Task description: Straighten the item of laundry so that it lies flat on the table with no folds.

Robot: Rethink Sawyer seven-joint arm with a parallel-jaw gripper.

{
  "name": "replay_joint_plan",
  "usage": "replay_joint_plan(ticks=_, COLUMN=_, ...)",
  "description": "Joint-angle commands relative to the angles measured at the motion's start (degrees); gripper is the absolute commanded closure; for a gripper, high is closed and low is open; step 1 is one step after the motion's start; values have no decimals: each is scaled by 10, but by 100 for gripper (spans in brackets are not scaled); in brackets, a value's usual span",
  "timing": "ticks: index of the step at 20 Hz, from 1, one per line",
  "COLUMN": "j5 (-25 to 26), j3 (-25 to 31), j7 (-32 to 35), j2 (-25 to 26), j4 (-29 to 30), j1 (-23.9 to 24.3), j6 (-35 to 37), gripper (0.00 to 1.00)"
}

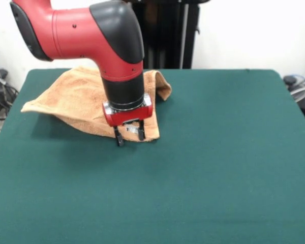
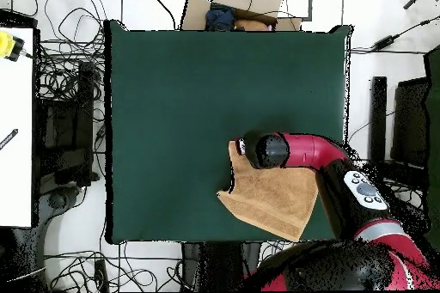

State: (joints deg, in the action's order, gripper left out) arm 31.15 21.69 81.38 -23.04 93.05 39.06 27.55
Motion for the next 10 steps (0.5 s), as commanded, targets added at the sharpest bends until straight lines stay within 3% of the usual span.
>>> replay_joint_plan(ticks=1, j5=51, j3=7, j7=-12, j2=96, j4=11, j1=-8, j6=-34, gripper=100)
replay_joint_plan(ticks=10, j5=44, j3=11, j7=-36, j2=99, j4=-9, j1=-19, j6=17, gripper=100)
